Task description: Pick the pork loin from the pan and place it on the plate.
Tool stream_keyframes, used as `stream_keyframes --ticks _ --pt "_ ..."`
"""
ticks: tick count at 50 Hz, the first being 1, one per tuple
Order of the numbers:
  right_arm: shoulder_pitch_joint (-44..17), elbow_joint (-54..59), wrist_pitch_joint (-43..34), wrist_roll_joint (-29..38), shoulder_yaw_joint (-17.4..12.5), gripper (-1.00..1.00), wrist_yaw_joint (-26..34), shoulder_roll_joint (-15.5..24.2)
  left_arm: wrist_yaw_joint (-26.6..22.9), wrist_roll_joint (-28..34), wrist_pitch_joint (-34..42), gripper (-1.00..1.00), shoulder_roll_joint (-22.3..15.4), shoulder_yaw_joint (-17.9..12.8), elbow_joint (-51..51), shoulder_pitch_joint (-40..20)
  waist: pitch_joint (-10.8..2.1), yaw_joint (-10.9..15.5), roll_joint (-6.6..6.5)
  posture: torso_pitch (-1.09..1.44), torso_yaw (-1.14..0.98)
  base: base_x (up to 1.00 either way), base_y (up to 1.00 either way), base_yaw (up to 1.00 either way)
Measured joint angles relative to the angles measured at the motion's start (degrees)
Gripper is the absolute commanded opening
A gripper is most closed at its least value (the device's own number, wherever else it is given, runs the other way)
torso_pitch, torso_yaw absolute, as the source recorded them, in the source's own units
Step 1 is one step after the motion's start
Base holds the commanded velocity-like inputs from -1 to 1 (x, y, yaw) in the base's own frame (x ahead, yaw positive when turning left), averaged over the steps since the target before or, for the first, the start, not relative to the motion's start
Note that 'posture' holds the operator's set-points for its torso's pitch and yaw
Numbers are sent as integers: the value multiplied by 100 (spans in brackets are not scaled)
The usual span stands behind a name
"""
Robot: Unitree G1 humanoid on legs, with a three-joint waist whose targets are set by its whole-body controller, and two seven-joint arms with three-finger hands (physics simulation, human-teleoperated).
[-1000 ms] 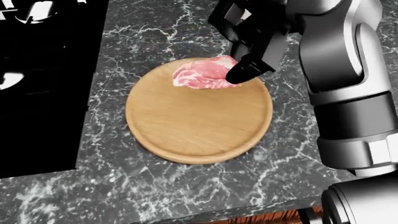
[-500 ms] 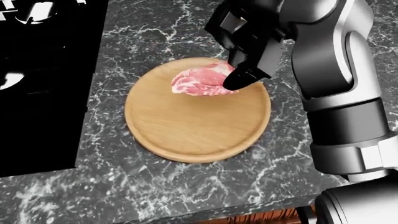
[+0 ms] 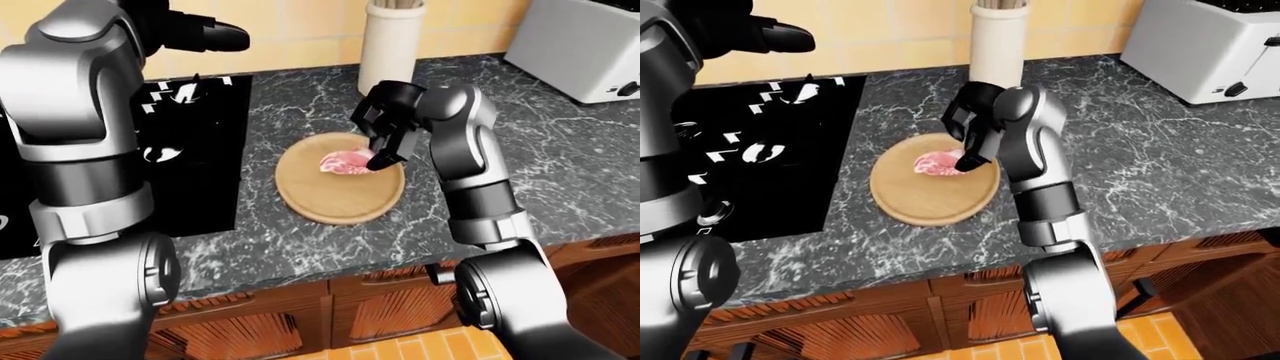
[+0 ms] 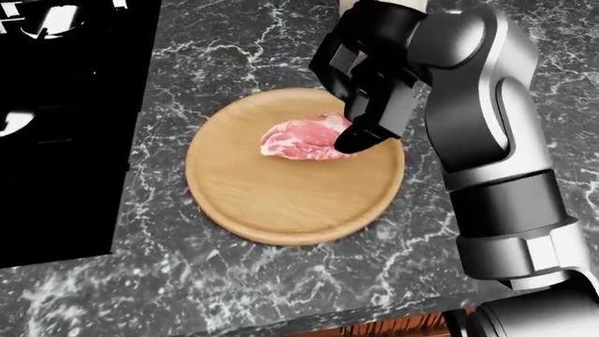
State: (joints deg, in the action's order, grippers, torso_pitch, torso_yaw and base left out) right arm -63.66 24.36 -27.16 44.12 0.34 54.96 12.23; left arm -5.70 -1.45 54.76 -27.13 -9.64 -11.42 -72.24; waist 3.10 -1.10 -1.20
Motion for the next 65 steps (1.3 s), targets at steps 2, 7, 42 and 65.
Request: stream_keyframes --ticks 2,7,42,65 --pt "22 7 24 6 0 -100 -18 -23 -5 0 5 100 -8 -2 20 2 -6 -4 -3 0 0 0 0 0" --pt "-38 237 97 -13 -3 100 -66 -53 -19 2 1 100 -41 -18 -16 -35 -9 -10 -12 0 0 0 0 0" --pt "-739 301 -314 -524 -329 100 -524 362 -32 16 81 100 -53 -2 47 -99 27 34 23 0 0 0 0 0" --pt "-1085 444 -532 -1923 -567 100 -2131 1038 -74 36 98 100 -21 25 163 -71 47 65 74 0 0 0 0 0"
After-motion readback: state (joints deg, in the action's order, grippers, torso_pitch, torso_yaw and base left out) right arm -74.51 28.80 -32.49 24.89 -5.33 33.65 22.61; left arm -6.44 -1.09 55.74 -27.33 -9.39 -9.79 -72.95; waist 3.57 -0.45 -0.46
